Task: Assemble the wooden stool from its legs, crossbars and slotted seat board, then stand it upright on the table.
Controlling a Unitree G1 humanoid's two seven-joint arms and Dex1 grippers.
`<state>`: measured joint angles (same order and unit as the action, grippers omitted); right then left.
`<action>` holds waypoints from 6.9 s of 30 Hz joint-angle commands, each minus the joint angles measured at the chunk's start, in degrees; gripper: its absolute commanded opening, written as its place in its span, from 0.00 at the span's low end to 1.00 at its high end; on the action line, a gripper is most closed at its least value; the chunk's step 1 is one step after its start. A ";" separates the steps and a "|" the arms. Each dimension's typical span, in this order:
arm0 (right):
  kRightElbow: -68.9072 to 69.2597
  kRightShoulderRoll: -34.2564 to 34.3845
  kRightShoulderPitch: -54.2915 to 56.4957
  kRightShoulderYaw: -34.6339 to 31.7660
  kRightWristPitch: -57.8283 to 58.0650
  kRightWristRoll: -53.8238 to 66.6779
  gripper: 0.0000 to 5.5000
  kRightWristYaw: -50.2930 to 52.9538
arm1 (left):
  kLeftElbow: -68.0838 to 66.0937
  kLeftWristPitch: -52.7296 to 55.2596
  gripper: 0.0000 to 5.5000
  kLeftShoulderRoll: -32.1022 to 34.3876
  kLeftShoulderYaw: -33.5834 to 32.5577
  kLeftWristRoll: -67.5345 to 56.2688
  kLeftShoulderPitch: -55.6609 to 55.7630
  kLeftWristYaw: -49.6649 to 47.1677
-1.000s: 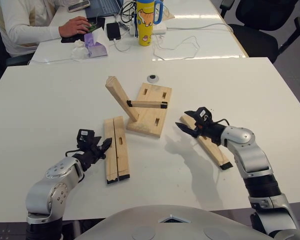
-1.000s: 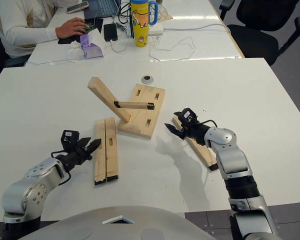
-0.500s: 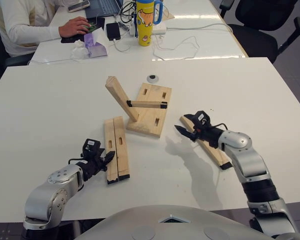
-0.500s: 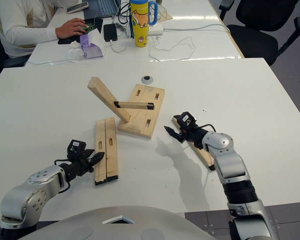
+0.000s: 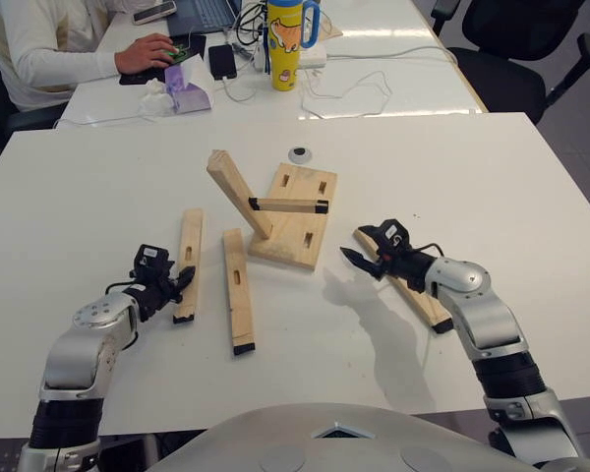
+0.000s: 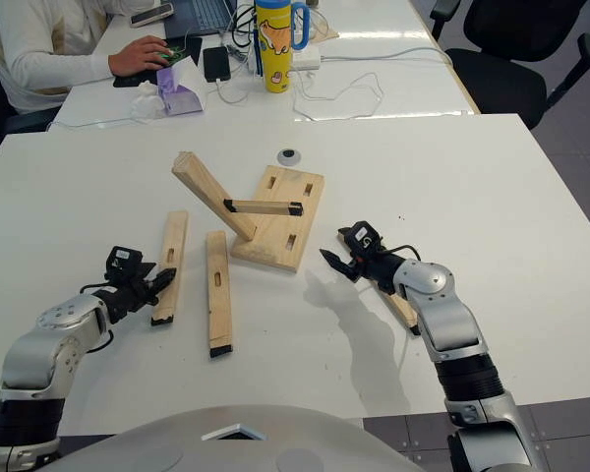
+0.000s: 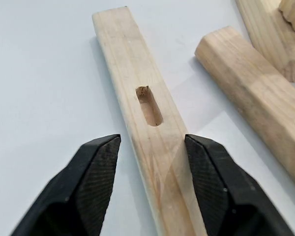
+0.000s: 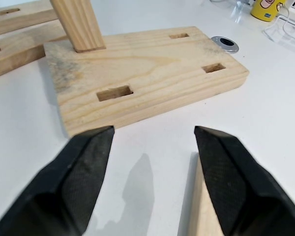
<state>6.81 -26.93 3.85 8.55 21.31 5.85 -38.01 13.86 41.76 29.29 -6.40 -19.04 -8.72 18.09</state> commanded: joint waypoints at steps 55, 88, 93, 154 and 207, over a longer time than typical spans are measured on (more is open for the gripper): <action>-2.55 8.90 27.07 -20.76 6.71 20.13 0.55 12.87 | 12.05 -29.27 0.38 -9.42 -7.02 5.53 11.61 -5.21; 4.53 13.98 42.79 -21.69 30.99 88.02 0.55 41.19 | 22.24 -29.94 0.38 -1.04 6.12 8.67 18.12 7.34; 4.73 13.37 42.39 -20.79 30.31 87.48 0.55 40.52 | 22.84 -29.86 0.38 -1.24 6.62 8.90 18.01 7.75; 3.56 4.23 31.29 -18.89 13.13 32.85 0.18 32.66 | 23.68 6.54 0.55 -11.79 -3.65 -22.48 13.22 -15.71; 0.77 26.35 26.95 -19.91 19.15 27.05 0.18 48.90 | 0.98 -9.64 0.19 -34.88 6.91 8.06 29.47 -29.03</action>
<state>6.54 -0.18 30.50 -14.10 41.80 35.03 12.31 14.93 31.45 -5.09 0.02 -11.45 19.62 -11.16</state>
